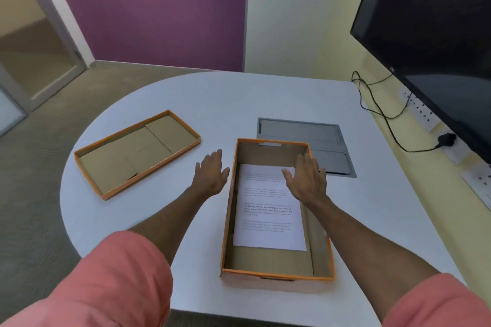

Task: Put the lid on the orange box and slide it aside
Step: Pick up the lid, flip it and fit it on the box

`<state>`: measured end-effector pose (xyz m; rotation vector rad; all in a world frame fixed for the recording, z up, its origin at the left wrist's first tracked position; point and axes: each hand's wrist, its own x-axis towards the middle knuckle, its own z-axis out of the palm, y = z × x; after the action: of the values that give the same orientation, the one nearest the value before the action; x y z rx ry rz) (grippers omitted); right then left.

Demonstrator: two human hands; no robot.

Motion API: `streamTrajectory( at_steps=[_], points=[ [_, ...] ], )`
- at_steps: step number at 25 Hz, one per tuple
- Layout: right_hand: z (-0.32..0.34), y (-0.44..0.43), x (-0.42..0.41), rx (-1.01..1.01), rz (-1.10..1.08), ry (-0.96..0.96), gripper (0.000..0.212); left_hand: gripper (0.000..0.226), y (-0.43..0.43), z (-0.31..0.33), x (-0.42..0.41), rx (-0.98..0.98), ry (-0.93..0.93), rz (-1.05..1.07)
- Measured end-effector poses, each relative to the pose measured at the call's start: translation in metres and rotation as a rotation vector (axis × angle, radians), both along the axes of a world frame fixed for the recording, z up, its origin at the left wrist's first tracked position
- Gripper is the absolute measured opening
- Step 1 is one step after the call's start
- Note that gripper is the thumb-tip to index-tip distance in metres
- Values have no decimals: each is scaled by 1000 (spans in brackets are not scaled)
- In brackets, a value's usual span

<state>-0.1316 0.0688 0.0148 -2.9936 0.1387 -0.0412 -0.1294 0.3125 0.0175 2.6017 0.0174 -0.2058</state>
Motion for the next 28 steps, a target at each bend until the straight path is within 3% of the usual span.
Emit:
streamTrajectory(
  at_steps=[5,10,15,28],
  points=[
    [15,48,26,-40,164,-63,67,59,41,22,6,162,-119,18],
    [26,116,54,78,286,-26,73,60,102,33,7,224,-100,109],
    [24,195,72,69,406,2,75,63,165,36,16,288,-58,130],
    [-34,400,157,17,410,81,74,62,355,-29,119,374,65,-1]
  ],
)
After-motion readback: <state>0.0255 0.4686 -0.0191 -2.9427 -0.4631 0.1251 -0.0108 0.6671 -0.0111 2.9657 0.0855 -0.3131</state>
